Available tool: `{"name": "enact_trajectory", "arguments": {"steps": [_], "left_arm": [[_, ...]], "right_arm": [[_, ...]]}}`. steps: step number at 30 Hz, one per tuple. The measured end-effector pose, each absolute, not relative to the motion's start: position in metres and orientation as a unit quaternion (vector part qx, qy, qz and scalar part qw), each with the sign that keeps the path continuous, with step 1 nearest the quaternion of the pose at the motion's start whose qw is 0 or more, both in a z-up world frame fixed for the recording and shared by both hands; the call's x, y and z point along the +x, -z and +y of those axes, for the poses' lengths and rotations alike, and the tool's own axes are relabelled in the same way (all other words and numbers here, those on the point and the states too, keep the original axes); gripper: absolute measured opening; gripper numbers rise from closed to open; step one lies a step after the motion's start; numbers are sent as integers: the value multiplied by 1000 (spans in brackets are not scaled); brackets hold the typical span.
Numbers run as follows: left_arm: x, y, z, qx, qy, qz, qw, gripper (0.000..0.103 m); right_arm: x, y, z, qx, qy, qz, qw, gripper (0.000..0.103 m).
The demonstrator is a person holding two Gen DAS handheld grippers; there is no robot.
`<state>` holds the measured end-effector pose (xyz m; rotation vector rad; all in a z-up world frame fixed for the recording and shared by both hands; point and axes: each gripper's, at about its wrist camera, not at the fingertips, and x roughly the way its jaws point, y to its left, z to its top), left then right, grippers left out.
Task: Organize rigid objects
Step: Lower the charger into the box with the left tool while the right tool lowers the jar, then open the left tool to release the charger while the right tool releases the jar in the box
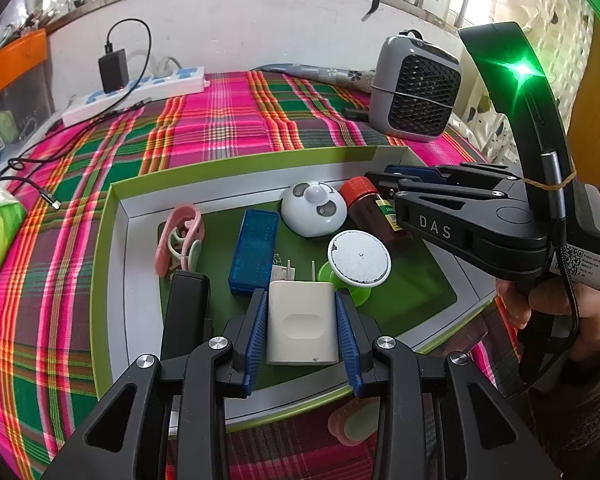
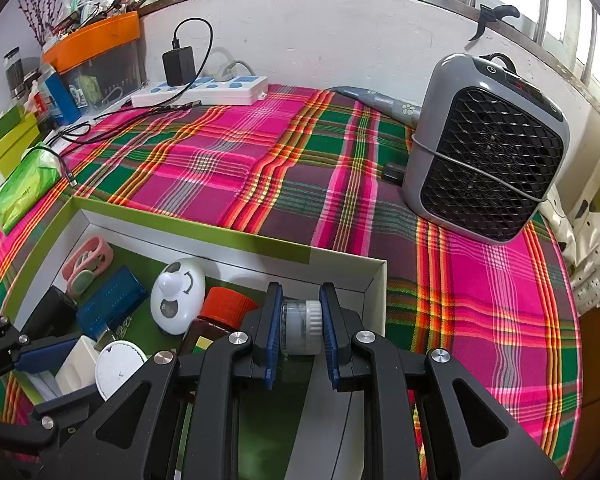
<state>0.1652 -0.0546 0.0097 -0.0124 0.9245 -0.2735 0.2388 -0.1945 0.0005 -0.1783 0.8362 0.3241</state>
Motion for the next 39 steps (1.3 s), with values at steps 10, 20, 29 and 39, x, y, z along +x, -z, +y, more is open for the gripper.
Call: {"name": "enact_trajectory", "arguments": {"steps": [10, 20, 29, 39], "left_arm": [[165, -10, -55, -6, 131, 445, 886, 33], [165, -10, -54, -2, 126, 443, 888, 33], [164, -11, -53, -4, 122, 443, 888, 38], [160, -15, -55, 1, 124, 439, 890, 39]], "right_arm": [[239, 0, -193, -90, -156, 405, 897, 20], [239, 0, -193, -88, -161, 405, 896, 22], [237, -2, -193, -88, -160, 400, 898, 32], [233, -4, -193, -85, -160, 395, 901, 44]]}}
